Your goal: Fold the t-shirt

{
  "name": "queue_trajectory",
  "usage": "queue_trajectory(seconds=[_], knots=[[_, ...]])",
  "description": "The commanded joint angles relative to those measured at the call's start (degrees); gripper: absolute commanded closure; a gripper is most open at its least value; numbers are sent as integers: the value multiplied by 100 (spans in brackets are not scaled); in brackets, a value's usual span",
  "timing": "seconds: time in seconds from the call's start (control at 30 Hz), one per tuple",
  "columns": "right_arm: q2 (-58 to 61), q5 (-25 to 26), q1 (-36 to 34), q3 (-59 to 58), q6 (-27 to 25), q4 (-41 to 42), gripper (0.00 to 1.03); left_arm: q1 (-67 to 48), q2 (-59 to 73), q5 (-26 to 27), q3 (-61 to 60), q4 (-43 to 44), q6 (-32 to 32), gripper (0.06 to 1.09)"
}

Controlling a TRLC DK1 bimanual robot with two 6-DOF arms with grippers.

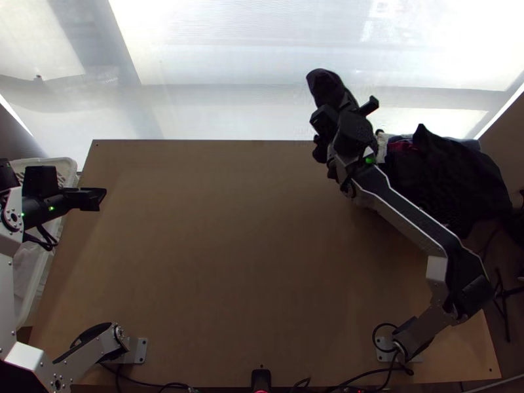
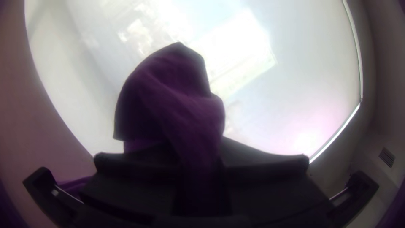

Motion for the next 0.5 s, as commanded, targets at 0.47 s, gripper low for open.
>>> queue_trajectory(seconds=[0.47], knots=[[139, -551, -1525, 1389, 562, -974, 100, -210, -284, -213, -733, -29, -182, 10]])
